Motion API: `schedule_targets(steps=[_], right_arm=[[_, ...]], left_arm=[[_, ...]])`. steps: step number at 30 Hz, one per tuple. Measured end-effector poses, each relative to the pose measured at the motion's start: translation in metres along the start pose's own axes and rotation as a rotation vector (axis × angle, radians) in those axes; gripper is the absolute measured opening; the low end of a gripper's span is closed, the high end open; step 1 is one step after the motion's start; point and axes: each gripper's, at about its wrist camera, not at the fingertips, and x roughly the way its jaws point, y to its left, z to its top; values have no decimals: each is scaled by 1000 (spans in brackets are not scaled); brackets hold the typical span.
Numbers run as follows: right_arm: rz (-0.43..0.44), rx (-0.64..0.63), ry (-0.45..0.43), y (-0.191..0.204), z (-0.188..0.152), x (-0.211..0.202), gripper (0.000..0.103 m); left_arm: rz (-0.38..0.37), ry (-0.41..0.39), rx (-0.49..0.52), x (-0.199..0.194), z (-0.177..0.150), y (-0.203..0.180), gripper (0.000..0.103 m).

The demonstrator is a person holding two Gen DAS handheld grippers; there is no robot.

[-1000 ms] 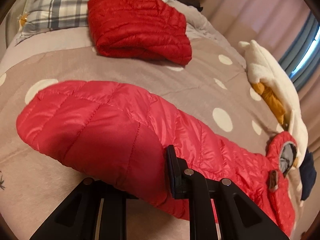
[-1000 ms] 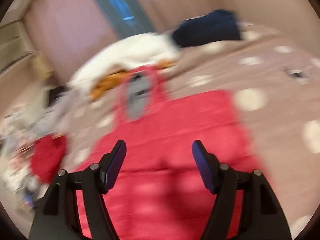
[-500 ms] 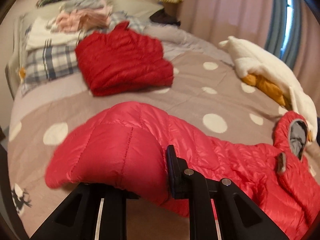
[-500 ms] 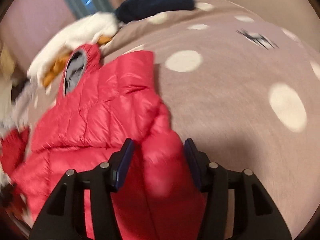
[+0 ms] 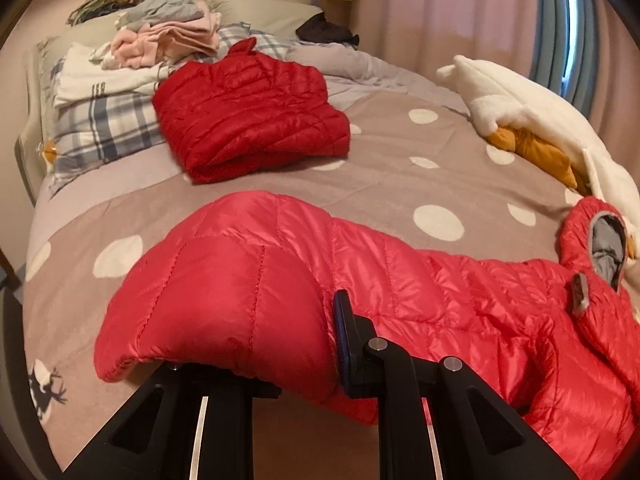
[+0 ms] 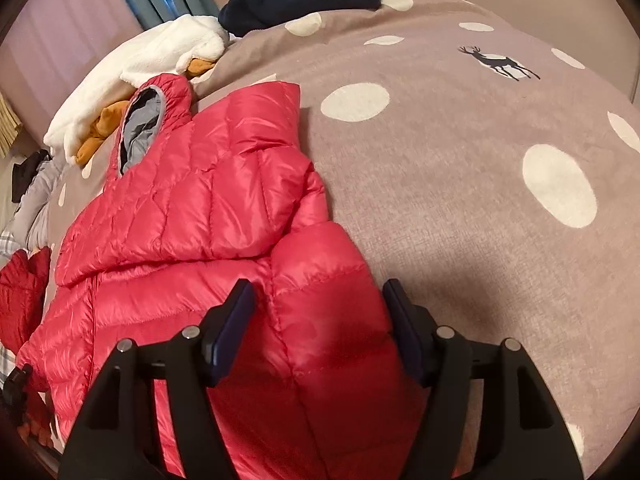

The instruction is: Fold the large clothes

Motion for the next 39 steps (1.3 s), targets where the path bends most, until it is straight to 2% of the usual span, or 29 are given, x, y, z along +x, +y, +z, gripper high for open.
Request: schedule_targets(steps=[5,7,13,15,19,21,23,25,27,31,34,35,36,37,39], right_arm=[[66,127,7,-18,-2,-16,68],[78,110,1,-17,3,-27,68],[36,19,-148,-14,10,-66,71],[13,11,-150,-17,12,-66,73],[48,5,-133,-20,15,-63,72],[62,22,-138,-24,16,-65,72],[74,40,-142,-27,17,-68,72],[80,48,-161,-31,18,-73,72],[69,68,-182,-37,19,-77,73],[91,135,-170,-51,21,-77,73],[98,166,-159,-56,22,-76,73],[98,167,-160,-56,22,-76,73],[96,162,-165,-55,23,-77,73],[91,157,-169,-55,23,-77,73],[69,147,-176,-55,22,-78,73]], left_arm=[[-11,-22,-17,-8,2,-3,15],[-3,-45,8,-12,3,-8,15],[-18,-91,55,-31,3,-31,15],[-33,-95,89,-40,4,-45,15],[-114,-155,188,-72,-1,-84,15],[-207,-155,196,-91,-6,-107,15],[-317,-117,199,-103,-11,-126,15],[-437,-56,249,-111,-22,-153,15],[-509,-7,294,-113,-38,-175,15],[-555,69,369,-112,-68,-203,15],[-560,59,535,-119,-95,-224,16],[-547,70,569,-119,-100,-228,19],[-539,99,590,-116,-104,-233,31],[-550,124,591,-115,-104,-234,50],[-586,168,567,-114,-100,-229,66]])
